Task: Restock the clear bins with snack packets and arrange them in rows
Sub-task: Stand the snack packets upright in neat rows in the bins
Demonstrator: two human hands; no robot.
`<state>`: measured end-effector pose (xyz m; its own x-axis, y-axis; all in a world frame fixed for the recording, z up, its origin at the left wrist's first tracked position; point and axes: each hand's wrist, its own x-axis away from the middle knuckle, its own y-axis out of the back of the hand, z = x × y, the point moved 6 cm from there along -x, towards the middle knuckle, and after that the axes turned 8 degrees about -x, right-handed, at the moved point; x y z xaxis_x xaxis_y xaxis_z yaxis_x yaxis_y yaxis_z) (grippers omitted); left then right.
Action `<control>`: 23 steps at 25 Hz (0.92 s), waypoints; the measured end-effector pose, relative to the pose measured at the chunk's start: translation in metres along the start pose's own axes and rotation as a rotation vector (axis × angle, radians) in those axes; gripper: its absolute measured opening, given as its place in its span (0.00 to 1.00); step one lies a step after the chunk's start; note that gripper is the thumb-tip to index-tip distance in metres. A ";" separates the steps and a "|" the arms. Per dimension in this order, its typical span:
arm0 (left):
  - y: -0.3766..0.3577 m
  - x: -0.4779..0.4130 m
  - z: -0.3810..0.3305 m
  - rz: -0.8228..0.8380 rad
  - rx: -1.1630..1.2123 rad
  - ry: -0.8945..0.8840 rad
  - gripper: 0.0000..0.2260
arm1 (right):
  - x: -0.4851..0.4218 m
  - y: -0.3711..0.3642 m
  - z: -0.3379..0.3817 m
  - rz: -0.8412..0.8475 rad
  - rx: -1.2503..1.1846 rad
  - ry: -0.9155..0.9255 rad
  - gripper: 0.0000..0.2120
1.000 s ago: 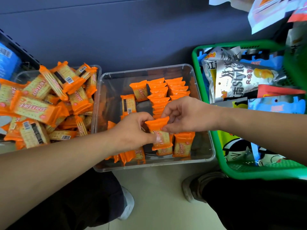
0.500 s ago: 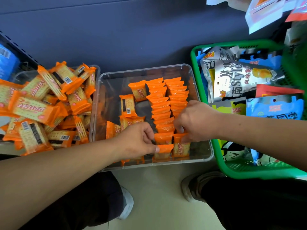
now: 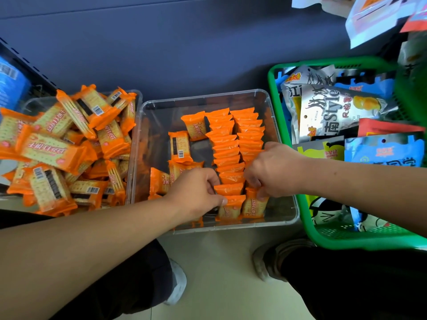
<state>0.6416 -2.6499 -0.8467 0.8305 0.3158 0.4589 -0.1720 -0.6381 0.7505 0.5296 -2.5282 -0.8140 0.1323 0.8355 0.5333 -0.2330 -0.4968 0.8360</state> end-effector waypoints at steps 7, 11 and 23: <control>0.032 -0.008 0.010 0.026 -0.072 -0.021 0.12 | 0.001 0.019 -0.017 -0.100 -0.327 -0.038 0.08; 0.058 -0.016 0.031 -0.060 -0.481 -0.051 0.14 | -0.006 0.033 -0.016 -0.226 -0.555 -0.014 0.08; 0.096 -0.086 0.042 -0.228 -0.303 0.132 0.26 | -0.050 0.086 -0.051 -0.591 -0.834 -0.118 0.03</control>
<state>0.5759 -2.7677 -0.8336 0.7934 0.5256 0.3071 -0.1565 -0.3114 0.9373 0.4537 -2.6007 -0.7752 0.5265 0.8426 0.1133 -0.6890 0.3448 0.6375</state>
